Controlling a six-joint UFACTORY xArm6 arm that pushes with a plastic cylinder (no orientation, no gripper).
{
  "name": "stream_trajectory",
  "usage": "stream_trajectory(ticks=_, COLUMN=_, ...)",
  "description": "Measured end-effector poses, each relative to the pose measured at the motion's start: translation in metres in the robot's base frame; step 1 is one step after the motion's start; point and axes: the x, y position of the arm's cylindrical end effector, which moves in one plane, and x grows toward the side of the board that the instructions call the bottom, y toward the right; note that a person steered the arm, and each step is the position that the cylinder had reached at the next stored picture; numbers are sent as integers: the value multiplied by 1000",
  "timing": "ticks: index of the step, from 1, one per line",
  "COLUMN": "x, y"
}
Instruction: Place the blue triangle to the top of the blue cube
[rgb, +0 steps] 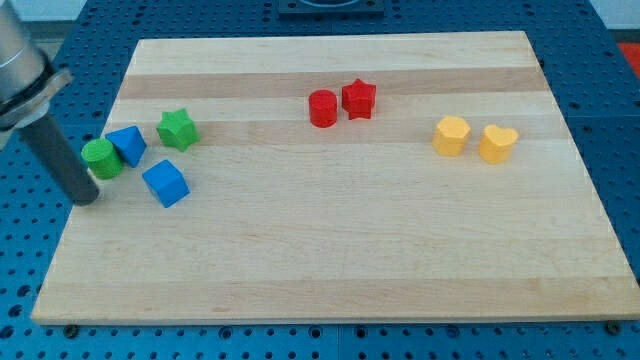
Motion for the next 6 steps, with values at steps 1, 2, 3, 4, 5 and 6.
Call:
stream_trajectory(ticks=1, x=-7, y=-12)
stream_trajectory(ticks=2, x=-69, y=0)
stream_trajectory(ticks=3, x=-135, y=12)
stream_trajectory(ticks=4, x=-147, y=22)
stream_trajectory(ticks=5, x=-162, y=53)
stream_trajectory(ticks=6, x=-166, y=58)
